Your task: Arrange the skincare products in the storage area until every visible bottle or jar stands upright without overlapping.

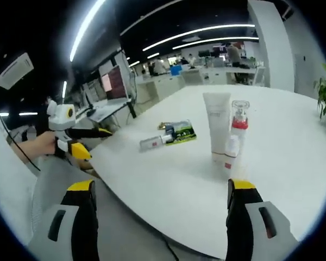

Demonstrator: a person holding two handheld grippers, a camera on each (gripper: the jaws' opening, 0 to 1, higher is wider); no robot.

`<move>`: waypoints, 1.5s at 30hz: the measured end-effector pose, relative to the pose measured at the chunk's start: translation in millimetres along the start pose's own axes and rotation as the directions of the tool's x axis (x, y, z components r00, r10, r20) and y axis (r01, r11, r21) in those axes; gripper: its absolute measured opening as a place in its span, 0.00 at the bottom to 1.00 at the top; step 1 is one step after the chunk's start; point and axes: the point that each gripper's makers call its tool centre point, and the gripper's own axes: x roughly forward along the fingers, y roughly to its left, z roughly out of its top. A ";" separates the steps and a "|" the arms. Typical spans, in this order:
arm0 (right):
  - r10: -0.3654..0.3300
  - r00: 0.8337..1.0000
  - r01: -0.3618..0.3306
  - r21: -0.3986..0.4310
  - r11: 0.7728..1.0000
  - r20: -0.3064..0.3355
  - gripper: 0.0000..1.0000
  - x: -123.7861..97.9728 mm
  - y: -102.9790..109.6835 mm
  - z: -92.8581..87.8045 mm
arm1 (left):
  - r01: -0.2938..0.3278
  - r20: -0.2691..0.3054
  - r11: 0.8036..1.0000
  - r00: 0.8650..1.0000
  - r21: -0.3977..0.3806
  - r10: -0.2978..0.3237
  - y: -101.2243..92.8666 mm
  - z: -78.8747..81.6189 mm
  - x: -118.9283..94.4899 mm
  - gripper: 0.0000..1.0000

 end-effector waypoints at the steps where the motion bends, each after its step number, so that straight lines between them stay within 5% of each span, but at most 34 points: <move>1: -0.001 1.000 0.001 0.002 1.000 -0.001 1.00 0.0 -0.7 -0.4 | 0.002 -0.009 1.000 1.000 0.001 -0.002 1.7 -0.4 2.5 0.95; 8: -0.003 1.000 0.003 0.017 1.000 -0.008 1.00 0.5 -2.5 -1.5 | -0.022 -0.119 0.998 0.993 0.052 0.028 29.4 -7.8 22.6 0.87; 18: 0.001 1.000 0.000 0.036 0.999 -0.015 0.99 1.6 -4.3 -3.2 | -0.027 -0.263 0.986 0.962 0.162 0.070 59.3 -12.6 56.2 0.82; 33: -0.006 0.999 0.009 0.076 0.997 -0.039 0.99 7.7 -11.3 -8.3 | -0.007 -0.433 0.963 0.892 0.271 0.129 113.9 -27.5 103.9 0.62; 45: -0.012 0.997 0.019 0.089 0.996 -0.071 0.99 12.8 -15.5 -15.4 | 0.028 -0.514 0.949 0.845 0.314 0.146 133.7 -23.7 131.1 0.48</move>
